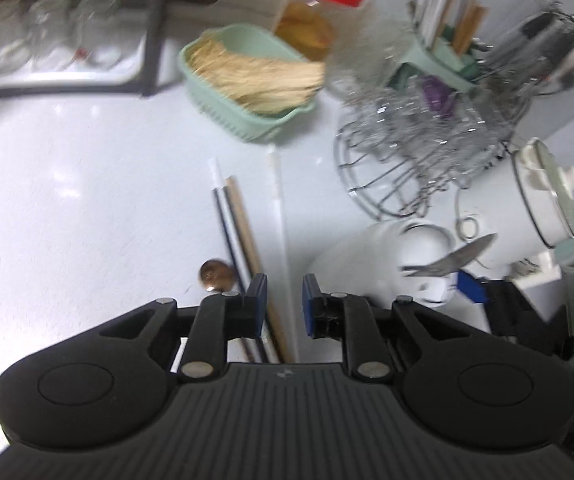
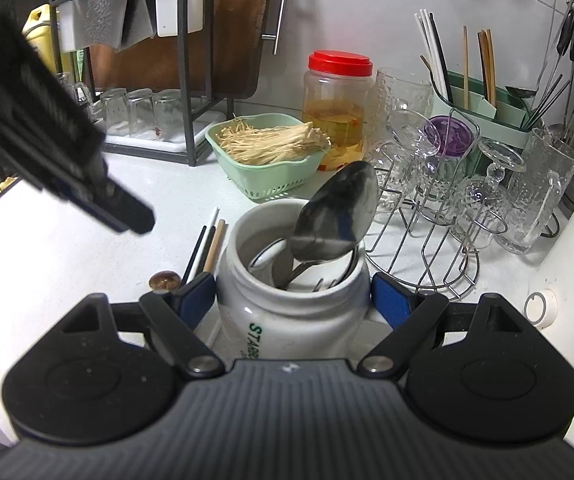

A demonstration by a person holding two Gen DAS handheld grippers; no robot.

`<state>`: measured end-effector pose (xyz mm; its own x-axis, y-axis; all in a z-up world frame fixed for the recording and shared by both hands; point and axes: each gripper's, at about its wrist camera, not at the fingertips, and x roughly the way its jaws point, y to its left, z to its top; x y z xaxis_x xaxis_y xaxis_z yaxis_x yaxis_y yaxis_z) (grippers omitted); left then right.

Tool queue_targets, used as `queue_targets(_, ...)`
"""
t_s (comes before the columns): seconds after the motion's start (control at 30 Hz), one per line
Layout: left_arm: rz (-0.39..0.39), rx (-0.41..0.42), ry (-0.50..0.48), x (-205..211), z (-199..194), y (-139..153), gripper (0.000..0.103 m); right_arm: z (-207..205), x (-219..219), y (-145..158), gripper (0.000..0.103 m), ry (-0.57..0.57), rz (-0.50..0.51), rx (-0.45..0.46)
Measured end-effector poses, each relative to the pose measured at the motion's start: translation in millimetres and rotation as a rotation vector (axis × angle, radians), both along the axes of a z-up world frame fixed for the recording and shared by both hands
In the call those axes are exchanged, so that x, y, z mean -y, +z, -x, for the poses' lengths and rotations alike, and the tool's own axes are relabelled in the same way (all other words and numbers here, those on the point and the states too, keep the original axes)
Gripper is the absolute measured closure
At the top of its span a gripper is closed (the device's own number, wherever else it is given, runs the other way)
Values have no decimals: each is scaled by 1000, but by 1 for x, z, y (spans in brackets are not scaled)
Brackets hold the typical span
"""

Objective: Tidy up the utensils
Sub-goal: 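Move the left tool down to the copper spoon in the utensil pile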

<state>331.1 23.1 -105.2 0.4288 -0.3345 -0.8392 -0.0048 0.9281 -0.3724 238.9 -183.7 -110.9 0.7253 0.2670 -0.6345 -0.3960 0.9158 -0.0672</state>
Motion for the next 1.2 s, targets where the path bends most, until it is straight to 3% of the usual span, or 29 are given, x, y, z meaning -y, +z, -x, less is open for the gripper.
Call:
queue_targets(0.27, -93, -52, 32, -4, -3, -53, 82, -4, 0, 3, 16, 11, 10, -25)
queue_targets(0.43, -98, -73, 85, -1, -3, -79, 83, -11, -1, 7, 16, 36, 26, -69)
queue_targets(0.63, -98, -39, 126, 0, -3, -80, 83, -13, 0, 9, 16, 71, 38, -92)
queue_targets(0.73, -137, -41, 113, 7, -5, -79, 83, -12, 0, 8, 16, 71, 37, -93)
queue_targets(0.93, -166, -126, 168, 9, -14, -76, 83, -12, 2, 9, 16, 95, 37, -95)
queue_targets(1.03, -152, -149, 159, 13, -17, -77, 83, -12, 2, 9, 16, 107, 39, -92)
queue_targets(1.2, -196, -177, 150, 22, -24, -77, 83, -12, 4, 9, 16, 128, 36, -86)
